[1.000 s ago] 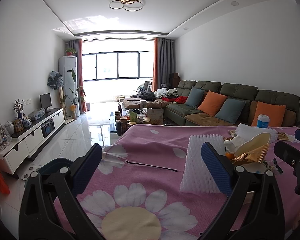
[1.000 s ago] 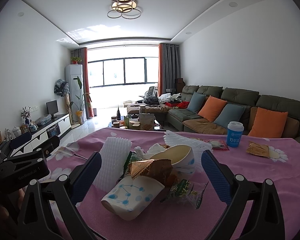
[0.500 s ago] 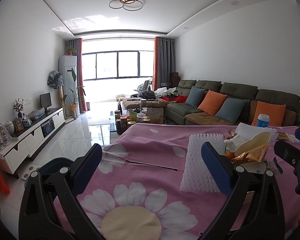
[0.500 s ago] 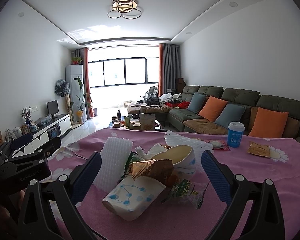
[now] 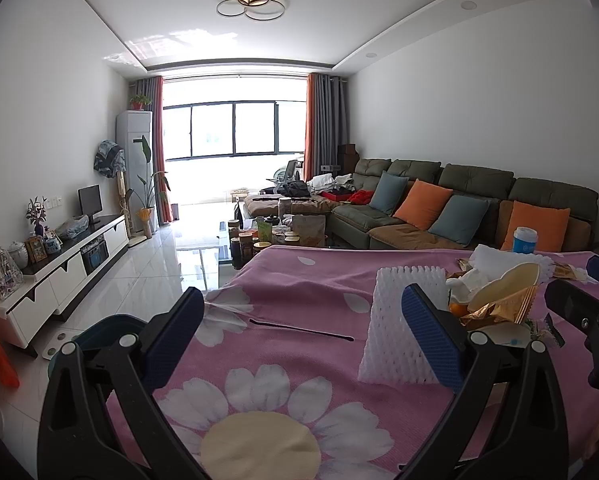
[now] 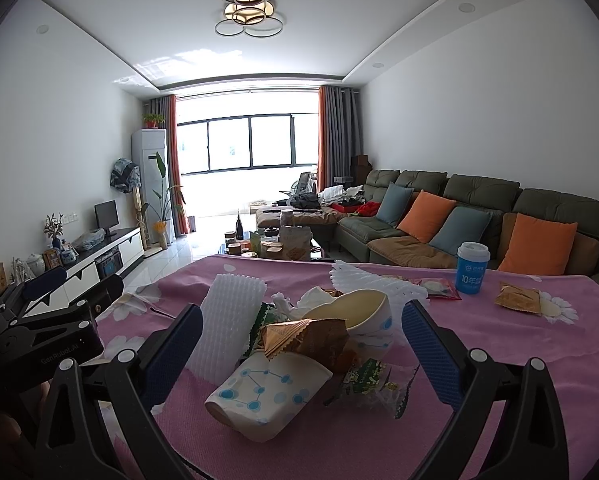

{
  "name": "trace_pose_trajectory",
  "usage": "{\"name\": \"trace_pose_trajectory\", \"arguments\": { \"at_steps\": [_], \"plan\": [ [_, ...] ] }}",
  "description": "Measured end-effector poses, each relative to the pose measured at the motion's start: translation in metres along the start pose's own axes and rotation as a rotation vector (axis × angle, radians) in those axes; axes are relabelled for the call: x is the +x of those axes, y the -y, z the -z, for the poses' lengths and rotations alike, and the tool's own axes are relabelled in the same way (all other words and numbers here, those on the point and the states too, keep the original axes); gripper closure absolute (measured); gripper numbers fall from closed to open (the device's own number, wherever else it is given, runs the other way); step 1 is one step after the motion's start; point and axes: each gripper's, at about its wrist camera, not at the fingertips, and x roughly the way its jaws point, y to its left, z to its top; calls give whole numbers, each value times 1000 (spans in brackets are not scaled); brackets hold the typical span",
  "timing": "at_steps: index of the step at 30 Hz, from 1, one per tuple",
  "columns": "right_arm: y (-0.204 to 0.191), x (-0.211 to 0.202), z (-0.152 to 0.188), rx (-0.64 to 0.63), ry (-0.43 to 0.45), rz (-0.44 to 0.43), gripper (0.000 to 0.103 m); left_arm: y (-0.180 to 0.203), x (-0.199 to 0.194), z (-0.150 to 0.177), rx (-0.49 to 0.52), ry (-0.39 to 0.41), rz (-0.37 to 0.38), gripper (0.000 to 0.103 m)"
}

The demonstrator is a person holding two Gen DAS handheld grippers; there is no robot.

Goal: Collect trash
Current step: 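Grasp the white foam net with the left gripper while the right grasps the gold wrapper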

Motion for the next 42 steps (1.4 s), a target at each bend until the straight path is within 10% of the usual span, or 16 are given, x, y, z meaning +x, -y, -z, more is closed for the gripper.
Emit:
{"name": "trace_pose_trajectory", "arguments": {
  "at_steps": [15,30,42],
  "plan": [
    [-3,8,4,15,-50,-32,7,5,13,0,18,-61,59,6],
    [28,42,3,173,-178,-128,7,17,103,20,20,-424,290,7],
    [73,76,5,416,-310,-215,37,24,143,42,-37,-588,516,61]
  ]
}}
